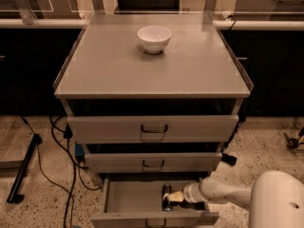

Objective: Pick redbull can from bottom drawer and place on counter

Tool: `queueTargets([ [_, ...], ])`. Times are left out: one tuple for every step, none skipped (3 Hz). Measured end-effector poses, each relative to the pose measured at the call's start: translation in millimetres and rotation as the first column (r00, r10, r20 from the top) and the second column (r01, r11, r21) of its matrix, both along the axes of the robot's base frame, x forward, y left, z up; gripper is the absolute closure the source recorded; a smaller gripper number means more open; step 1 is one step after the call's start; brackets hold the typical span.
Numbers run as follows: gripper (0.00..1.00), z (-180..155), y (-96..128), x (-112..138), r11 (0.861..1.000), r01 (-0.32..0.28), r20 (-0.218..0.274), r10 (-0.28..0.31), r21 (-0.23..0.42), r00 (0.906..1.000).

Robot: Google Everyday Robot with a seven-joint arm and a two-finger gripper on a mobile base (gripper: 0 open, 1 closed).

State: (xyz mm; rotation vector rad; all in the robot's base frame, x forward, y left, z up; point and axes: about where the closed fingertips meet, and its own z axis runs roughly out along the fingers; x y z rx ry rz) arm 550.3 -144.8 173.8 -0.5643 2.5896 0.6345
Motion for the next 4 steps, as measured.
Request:
queueTargets([
  [0.26,-8.8,2.0,0.9,1.0,0.007,-0.02,-0.007,0.015,0.9998],
  [0.2,-20.9,7.0,-0.8,1.0,0.009,-0.047,-0.008,0.029,0.9988],
  [0.21,-31.0,14.2,-4.1,0.999,0.005,-0.069,-0.003,0.039,0.9976],
  [0.22,-41.7,27.1,-10.3,0.999,-0.014,-0.098,0.019,0.049,0.995],
])
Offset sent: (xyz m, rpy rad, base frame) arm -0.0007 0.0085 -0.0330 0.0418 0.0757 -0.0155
